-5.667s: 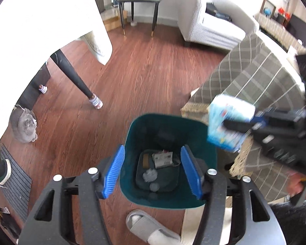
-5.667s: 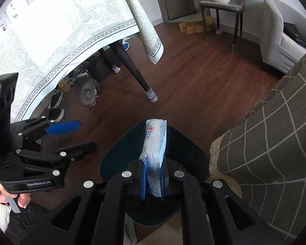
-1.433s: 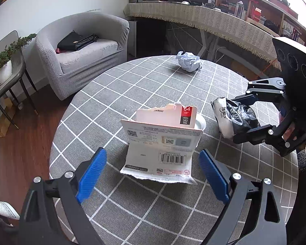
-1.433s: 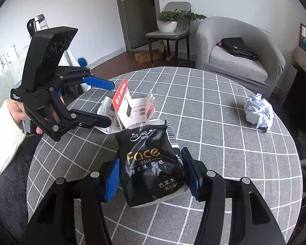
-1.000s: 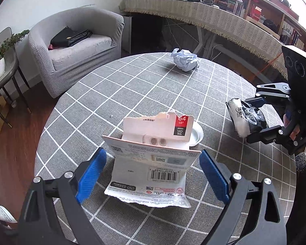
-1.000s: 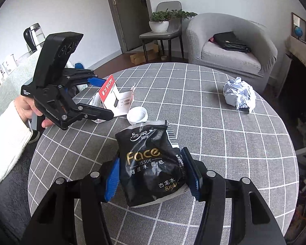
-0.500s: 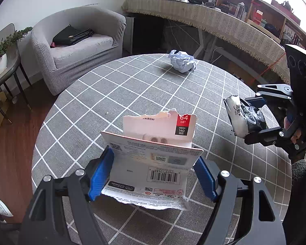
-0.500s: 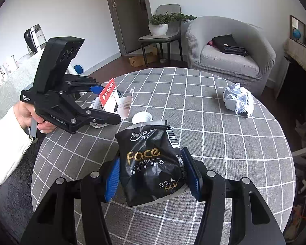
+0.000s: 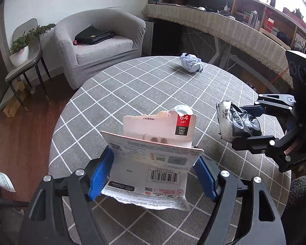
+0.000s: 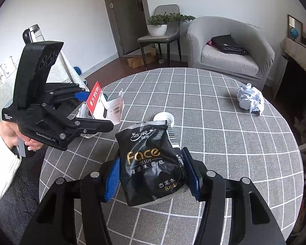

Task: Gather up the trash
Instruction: 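Carry the white card and black bag over the green bin with both tools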

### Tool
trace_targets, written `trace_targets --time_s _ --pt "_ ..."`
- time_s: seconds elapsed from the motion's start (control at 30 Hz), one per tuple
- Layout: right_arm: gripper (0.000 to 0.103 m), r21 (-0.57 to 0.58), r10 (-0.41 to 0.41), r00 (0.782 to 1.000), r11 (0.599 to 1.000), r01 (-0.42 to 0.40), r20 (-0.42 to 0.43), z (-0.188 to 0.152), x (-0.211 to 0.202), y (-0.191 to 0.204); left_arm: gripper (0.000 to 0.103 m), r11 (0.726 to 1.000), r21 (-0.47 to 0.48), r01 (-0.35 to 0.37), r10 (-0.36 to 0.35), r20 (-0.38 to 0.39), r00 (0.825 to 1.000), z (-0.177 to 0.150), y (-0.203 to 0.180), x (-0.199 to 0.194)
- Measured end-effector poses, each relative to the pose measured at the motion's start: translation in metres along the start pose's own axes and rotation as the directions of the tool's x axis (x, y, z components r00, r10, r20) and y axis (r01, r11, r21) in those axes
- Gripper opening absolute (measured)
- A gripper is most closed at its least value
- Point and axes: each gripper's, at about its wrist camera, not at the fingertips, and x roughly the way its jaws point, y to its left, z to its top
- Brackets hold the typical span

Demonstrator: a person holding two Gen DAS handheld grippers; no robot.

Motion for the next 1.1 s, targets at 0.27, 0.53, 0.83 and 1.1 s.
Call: trace_targets --time_s 0.27,0.53,0.83,1.1 --pt "0.057 0.052 -0.032 0.999 0.998 0.032 0.003 -0.012 -0.003 0.012 0.079 0.992 -0.093 -0.085 0.087 0.019 0.996 -0.022 -0.005 -0.025" --pt "0.057 0.077 -0.048 0.998 0.996 0.045 0.04 -0.016 -0.013 0.031 0.079 0.972 -0.178 -0.157 0.169 0.054 0.984 -0.049 -0.011 -0.06" --pt "0.057 0.076 -0.046 0.998 0.996 0.042 0.052 -0.033 -0.013 0.072 0.079 0.936 -0.25 -0.247 0.273 0.075 0.959 -0.085 -0.012 -0.096" --pt "0.057 0.061 -0.031 0.998 0.998 0.028 0.051 -0.035 -0.005 0.099 0.079 0.915 -0.271 -0.3 0.328 0.065 0.942 -0.11 0.005 -0.118"
